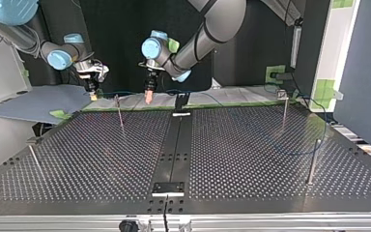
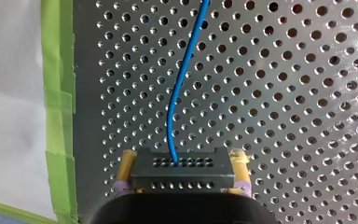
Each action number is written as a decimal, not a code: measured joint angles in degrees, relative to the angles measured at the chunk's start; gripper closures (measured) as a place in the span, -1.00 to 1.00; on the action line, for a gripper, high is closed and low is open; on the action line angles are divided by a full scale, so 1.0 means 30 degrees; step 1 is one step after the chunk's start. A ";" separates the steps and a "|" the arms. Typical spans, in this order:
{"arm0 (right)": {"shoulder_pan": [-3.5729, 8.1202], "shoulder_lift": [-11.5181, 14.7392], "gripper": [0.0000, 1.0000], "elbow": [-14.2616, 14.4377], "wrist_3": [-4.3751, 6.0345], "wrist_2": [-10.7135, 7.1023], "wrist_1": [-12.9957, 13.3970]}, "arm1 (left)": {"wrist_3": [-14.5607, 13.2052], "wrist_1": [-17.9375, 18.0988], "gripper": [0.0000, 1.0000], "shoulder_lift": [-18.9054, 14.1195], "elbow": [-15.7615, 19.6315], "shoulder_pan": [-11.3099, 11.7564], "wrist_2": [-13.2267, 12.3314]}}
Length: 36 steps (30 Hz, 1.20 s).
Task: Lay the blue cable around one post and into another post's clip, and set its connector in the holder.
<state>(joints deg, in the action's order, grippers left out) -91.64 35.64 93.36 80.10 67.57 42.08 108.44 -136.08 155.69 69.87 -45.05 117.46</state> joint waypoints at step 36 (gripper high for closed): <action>0.0402 -0.0004 1.00 -0.1478 0.0395 0.0536 -0.1163 | 0.0550 0.0502 0.51 0.0047 0.0014 0.0985 -0.1262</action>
<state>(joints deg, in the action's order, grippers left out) -90.44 35.62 88.93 81.28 69.18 38.59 110.09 -134.57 155.83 69.91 -42.09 113.67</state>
